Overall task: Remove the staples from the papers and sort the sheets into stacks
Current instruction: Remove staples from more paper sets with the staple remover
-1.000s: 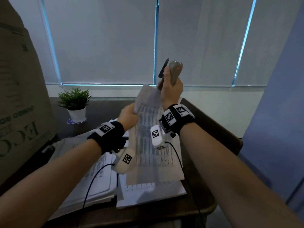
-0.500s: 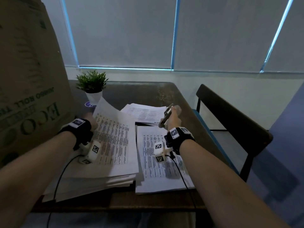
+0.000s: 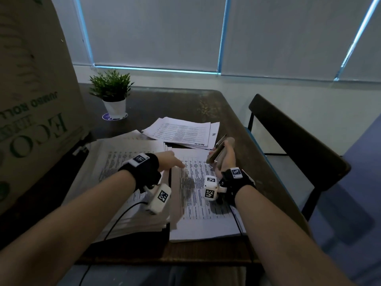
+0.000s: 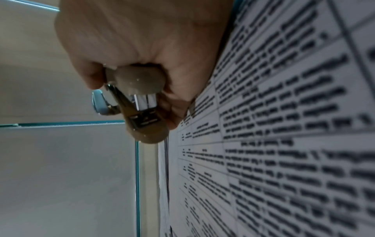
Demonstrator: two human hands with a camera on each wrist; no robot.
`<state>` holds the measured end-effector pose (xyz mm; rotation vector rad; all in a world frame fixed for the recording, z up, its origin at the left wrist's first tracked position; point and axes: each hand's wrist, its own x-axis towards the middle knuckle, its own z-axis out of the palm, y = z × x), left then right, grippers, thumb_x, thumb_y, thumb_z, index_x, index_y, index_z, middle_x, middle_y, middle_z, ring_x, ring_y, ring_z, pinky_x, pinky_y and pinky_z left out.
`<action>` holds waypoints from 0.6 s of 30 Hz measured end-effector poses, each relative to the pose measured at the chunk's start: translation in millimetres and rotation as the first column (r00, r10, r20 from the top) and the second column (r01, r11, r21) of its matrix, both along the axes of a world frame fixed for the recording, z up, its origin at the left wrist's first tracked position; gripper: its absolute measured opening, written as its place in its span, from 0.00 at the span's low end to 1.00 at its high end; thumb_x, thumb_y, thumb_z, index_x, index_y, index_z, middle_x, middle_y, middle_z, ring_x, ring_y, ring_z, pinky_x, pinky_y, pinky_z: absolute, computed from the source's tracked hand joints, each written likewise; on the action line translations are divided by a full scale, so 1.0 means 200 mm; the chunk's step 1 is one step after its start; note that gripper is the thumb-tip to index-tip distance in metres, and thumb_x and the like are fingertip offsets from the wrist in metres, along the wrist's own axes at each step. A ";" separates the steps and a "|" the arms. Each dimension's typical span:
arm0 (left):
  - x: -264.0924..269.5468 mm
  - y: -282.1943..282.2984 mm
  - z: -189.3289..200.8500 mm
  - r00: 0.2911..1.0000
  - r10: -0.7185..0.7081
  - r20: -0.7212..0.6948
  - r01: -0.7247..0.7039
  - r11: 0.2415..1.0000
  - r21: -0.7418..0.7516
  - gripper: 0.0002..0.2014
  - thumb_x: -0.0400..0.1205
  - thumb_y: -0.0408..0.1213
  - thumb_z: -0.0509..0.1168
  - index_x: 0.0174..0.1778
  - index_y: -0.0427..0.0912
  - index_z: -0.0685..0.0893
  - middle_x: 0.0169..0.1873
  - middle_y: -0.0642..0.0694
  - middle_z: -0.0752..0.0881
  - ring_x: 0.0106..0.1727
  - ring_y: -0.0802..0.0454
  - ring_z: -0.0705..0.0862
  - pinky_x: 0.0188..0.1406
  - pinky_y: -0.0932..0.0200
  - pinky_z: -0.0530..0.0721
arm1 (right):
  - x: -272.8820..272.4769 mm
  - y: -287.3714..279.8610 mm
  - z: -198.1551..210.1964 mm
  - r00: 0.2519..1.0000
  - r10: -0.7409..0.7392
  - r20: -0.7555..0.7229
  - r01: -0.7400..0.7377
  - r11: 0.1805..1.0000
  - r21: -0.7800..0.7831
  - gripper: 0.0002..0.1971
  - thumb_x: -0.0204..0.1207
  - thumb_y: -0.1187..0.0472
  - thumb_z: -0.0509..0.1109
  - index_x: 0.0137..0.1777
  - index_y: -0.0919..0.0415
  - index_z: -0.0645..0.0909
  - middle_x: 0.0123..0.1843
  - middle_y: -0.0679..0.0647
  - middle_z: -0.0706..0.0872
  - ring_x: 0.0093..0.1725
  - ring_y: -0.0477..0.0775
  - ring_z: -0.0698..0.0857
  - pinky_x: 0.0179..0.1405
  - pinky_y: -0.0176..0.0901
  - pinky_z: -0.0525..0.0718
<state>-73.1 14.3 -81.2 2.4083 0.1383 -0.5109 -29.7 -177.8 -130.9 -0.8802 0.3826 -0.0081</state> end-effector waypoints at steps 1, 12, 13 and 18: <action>0.00 -0.01 -0.01 1.000 -0.002 0.006 0.001 1.000 0.023 0.36 0.80 0.48 0.67 0.79 0.35 0.62 0.74 0.38 0.70 0.70 0.41 0.73 0.69 0.50 0.71 | 0.02 -0.01 -0.01 1.000 0.001 0.007 -0.001 1.000 0.011 0.22 0.81 0.42 0.66 0.45 0.64 0.81 0.29 0.56 0.85 0.30 0.53 0.84 0.38 0.48 0.83; 0.00 -0.14 -0.04 0.985 -0.046 0.166 0.041 0.999 0.033 0.38 0.82 0.39 0.65 0.82 0.35 0.50 0.75 0.36 0.69 0.70 0.41 0.74 0.66 0.51 0.75 | 0.02 -0.02 -0.03 0.999 0.034 0.027 -0.035 0.999 0.032 0.20 0.82 0.43 0.65 0.47 0.64 0.81 0.36 0.55 0.84 0.35 0.53 0.84 0.44 0.49 0.83; 0.01 -0.14 -0.04 0.982 -0.019 0.188 0.020 1.000 -0.005 0.37 0.82 0.36 0.65 0.82 0.34 0.51 0.71 0.34 0.73 0.64 0.41 0.78 0.60 0.51 0.80 | 0.02 -0.02 -0.03 0.999 0.039 0.029 -0.039 0.999 0.023 0.21 0.82 0.43 0.66 0.47 0.64 0.81 0.36 0.55 0.84 0.35 0.53 0.84 0.45 0.49 0.83; 0.05 -0.12 -0.02 0.965 0.196 0.177 -0.169 0.973 -0.157 0.13 0.85 0.27 0.54 0.62 0.26 0.77 0.59 0.29 0.81 0.48 0.43 0.81 0.39 0.57 0.78 | 0.03 -0.01 -0.04 0.999 0.032 0.016 -0.033 0.999 0.034 0.17 0.78 0.47 0.72 0.47 0.64 0.82 0.35 0.56 0.85 0.33 0.53 0.85 0.42 0.48 0.84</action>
